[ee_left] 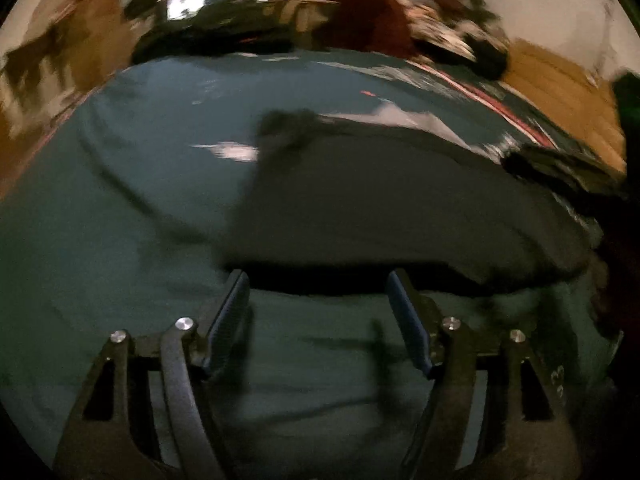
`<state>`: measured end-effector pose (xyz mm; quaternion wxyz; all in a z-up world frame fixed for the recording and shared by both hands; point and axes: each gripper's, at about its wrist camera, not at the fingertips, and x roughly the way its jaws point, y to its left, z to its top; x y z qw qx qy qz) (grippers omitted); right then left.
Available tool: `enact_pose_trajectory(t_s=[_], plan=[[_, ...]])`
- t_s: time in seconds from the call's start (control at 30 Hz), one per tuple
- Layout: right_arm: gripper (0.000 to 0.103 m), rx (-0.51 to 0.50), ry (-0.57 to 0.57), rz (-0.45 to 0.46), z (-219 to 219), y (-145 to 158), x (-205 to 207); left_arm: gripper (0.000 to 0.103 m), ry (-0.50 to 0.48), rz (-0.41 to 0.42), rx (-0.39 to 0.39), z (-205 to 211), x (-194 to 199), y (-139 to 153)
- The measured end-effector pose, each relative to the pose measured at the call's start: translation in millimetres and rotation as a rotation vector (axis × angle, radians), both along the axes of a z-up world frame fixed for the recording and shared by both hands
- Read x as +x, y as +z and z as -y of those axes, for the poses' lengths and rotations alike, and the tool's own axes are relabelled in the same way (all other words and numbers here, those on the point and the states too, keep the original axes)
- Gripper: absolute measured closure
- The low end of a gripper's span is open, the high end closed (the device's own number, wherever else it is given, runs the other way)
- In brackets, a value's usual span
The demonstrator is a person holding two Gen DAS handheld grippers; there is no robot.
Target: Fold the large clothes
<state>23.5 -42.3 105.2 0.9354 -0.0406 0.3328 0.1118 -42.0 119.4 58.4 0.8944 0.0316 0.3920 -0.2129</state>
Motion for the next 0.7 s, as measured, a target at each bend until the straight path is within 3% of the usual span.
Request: enact_pose_trajectory(t_s=[0.1, 0.27, 0.4, 0.5, 0.6, 0.7], plan=[[0.031, -0.041, -0.143, -0.022, 37.6, -17.5, -84.5, 0.032, -0.052, -0.005, 0.039, 37.3, -11.4, -10.4], [0.031, -0.065, -0.311, -0.123, 84.8, -58.6, -151.1, 0.027, -0.02, -0.029, 0.148, 81.6, -15.2, -34.5], [0.031, -0.077, -0.414, -0.19, 115.6, -84.5, -169.5, 0.013, 0.007, -0.03, 0.245, 96.9, -19.0, -45.6], [0.021, -0.058, -0.46, -0.245, 126.9, -102.6, -173.6, 0.0, 0.032, -0.064, 0.285, 104.5, -16.9, -48.1], [0.003, -0.013, -0.499, -0.242, 134.9, -114.6, -177.5, 0.0, 0.063, -0.071, 0.319, 111.1, -18.6, -53.1], [0.0, -0.039, -0.509, -0.236, 129.7, -119.4, -176.9, 0.0, 0.085, -0.081, 0.339, 114.6, -17.0, -53.7]])
